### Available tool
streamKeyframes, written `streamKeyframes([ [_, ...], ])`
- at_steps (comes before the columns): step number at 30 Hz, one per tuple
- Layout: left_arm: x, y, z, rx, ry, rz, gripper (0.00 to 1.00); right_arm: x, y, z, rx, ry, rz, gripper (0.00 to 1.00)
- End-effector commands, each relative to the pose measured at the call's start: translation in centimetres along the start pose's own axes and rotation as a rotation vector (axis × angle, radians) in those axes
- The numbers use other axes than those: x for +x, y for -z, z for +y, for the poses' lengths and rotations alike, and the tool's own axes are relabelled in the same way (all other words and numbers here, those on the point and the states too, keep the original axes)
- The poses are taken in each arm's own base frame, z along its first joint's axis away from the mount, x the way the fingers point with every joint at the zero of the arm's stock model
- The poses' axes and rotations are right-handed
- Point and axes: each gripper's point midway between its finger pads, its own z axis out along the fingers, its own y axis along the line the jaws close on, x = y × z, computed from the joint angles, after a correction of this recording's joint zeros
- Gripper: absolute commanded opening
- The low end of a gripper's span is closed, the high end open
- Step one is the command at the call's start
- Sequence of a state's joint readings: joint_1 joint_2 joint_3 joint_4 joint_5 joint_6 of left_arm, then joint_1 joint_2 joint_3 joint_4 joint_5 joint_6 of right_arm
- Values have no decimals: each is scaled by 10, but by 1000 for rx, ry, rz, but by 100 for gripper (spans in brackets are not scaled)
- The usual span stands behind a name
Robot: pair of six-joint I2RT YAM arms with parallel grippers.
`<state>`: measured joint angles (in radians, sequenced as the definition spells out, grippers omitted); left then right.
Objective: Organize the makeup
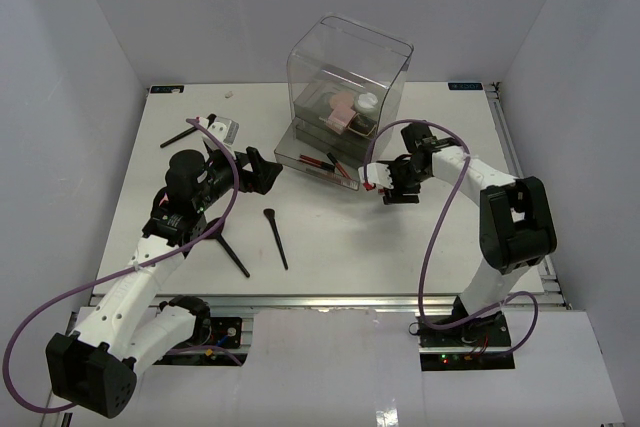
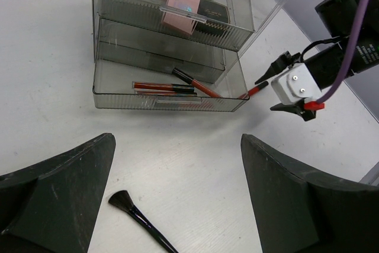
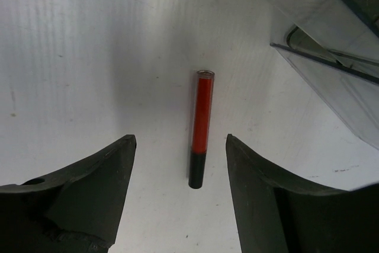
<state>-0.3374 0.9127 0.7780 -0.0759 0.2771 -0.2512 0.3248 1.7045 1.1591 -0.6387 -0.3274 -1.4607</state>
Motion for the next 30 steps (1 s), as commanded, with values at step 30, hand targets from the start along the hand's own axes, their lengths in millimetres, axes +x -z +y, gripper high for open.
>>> streamKeyframes([
  [30, -2, 1, 2, -2, -12, -6, 98, 31, -35, -2, -120, -131, 101, 30],
])
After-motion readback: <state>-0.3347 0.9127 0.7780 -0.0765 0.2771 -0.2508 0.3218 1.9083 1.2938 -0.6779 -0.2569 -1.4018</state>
